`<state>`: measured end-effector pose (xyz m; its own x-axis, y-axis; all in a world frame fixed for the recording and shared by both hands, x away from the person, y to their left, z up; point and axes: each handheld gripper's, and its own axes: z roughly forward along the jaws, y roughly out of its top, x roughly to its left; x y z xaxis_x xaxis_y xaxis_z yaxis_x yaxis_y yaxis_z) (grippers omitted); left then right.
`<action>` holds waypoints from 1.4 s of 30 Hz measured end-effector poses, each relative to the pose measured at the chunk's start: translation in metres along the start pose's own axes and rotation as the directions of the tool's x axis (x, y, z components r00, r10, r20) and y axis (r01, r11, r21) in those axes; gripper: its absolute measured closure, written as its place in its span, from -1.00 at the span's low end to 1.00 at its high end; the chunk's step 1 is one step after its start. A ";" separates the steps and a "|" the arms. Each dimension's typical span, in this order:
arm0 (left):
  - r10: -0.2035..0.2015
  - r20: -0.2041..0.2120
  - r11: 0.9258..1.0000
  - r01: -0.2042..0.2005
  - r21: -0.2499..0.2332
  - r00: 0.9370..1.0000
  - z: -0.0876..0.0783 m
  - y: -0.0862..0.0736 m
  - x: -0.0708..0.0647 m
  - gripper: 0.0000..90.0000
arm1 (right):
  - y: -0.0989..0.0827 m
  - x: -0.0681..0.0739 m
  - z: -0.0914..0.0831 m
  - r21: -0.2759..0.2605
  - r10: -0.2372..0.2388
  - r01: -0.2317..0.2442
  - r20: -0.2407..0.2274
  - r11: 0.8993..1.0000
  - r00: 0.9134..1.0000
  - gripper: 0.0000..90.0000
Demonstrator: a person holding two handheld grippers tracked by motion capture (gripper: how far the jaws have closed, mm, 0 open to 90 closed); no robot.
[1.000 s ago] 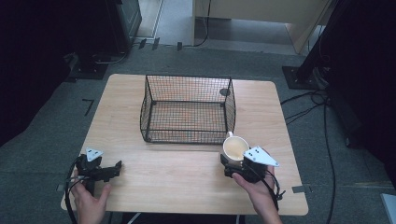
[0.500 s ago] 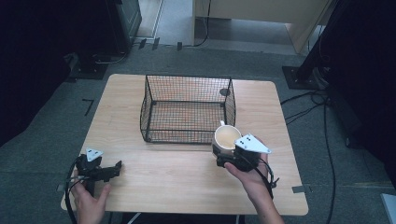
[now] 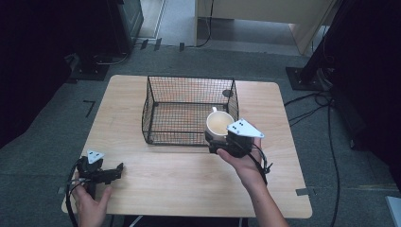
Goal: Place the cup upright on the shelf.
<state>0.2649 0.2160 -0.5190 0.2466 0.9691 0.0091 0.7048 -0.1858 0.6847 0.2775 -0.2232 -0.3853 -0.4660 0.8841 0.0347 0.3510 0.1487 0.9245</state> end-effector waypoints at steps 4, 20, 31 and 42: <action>0.002 -0.001 1.000 -0.002 0.001 1.000 0.000 0.000 0.000 -1.00 | 0.011 0.000 0.008 -0.012 -0.006 0.006 0.001 1.000 1.000 -0.79; 0.001 -0.001 1.000 -0.001 0.001 1.000 0.000 0.000 0.000 -1.00 | 0.027 -0.016 0.059 -0.003 0.037 -0.037 0.042 0.999 0.998 -0.79; 0.001 0.000 1.000 -0.001 -0.001 1.000 0.000 0.000 0.000 -1.00 | 0.038 -0.027 0.094 0.002 0.027 -0.027 0.044 1.000 0.999 -0.79; 0.000 0.000 1.000 0.000 -0.001 1.000 0.000 0.000 0.000 -1.00 | 0.046 -0.033 0.129 -0.003 -0.014 0.014 0.000 1.000 1.000 -0.79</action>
<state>0.2649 0.2160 -0.5191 0.2470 0.9690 0.0094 0.7038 -0.1861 0.6856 0.4139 -0.1887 -0.3929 -0.4711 0.8818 0.0218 0.3422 0.1599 0.9259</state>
